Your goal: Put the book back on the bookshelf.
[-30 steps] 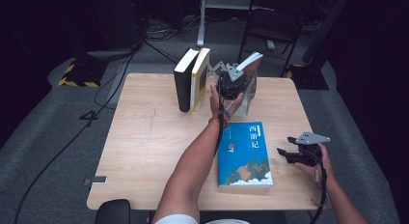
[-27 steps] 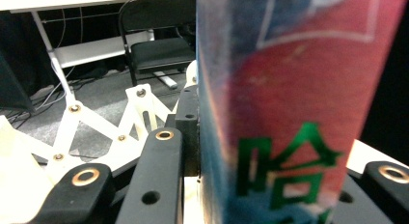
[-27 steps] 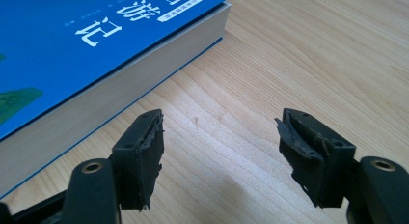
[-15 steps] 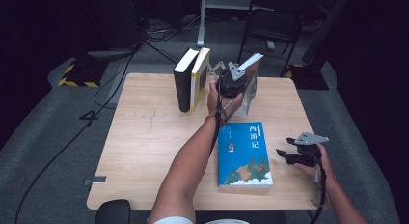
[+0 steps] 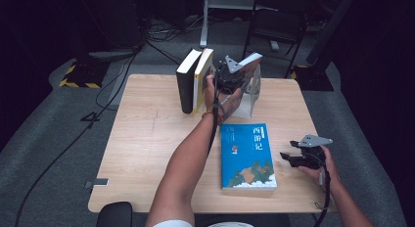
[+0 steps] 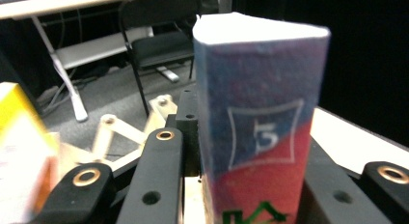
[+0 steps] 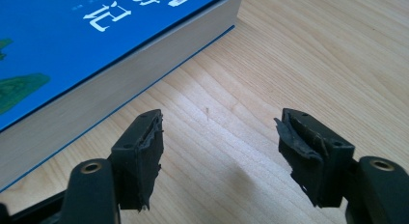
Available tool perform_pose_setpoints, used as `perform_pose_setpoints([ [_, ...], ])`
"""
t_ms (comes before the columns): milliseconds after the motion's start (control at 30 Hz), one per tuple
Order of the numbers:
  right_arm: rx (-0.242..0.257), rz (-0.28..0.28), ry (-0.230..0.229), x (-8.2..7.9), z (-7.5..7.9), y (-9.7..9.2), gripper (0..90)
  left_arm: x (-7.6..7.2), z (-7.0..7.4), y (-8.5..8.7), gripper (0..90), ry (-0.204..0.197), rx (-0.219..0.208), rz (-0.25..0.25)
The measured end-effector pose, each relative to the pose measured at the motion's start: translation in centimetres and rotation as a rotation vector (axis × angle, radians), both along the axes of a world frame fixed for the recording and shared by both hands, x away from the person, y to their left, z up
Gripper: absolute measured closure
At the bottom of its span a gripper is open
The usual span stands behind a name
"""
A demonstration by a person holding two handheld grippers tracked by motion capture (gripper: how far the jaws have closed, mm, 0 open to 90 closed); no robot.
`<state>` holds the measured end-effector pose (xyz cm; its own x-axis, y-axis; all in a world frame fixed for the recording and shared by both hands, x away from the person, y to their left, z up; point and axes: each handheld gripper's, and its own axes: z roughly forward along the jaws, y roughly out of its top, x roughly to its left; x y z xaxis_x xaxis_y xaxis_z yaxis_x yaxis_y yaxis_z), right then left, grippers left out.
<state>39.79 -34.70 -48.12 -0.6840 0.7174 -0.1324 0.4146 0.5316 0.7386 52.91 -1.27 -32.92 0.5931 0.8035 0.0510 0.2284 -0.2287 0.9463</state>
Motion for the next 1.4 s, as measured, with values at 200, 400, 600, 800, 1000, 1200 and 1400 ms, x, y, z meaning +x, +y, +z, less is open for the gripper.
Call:
perform_pose_setpoints([
  [200, -0.007, 0.01, 0.0, -0.1, 0.0, 0.3, 33.2, -1.3, 1.7, 3.2, 73.1, -0.036, -0.026, 0.034],
  [400, -0.011, 0.009, 0.01, -0.1, -0.1, 0.3, 33.0, -2.4, 2.9, 5.2, 73.1, -0.065, -0.09, 0.049],
  [600, -0.01, 0.011, 0.012, 0.0, -0.1, 0.3, 32.9, -3.3, 4.3, 6.5, 72.9, -0.105, -0.098, 0.056],
  [800, -0.014, 0.016, 0.02, -0.1, -0.2, 0.5, 32.8, -2.1, 3.4, 6.9, 72.9, -0.097, -0.069, 0.124],
  [1000, -0.009, 0.016, 0.028, 0.0, -0.2, 0.4, 32.8, 0.3, 0.8, 6.4, 72.9, -0.073, -0.089, 0.175],
  [1200, -0.009, 0.016, 0.037, 0.0, -0.4, 0.4, 32.6, 2.7, -0.8, 4.9, 72.9, -0.09, -0.07, 0.209],
  [1400, -0.008, 0.024, 0.035, 0.0, -0.4, 0.3, 32.5, 4.3, -2.0, 4.4, 72.7, -0.072, -0.058, 0.24],
])
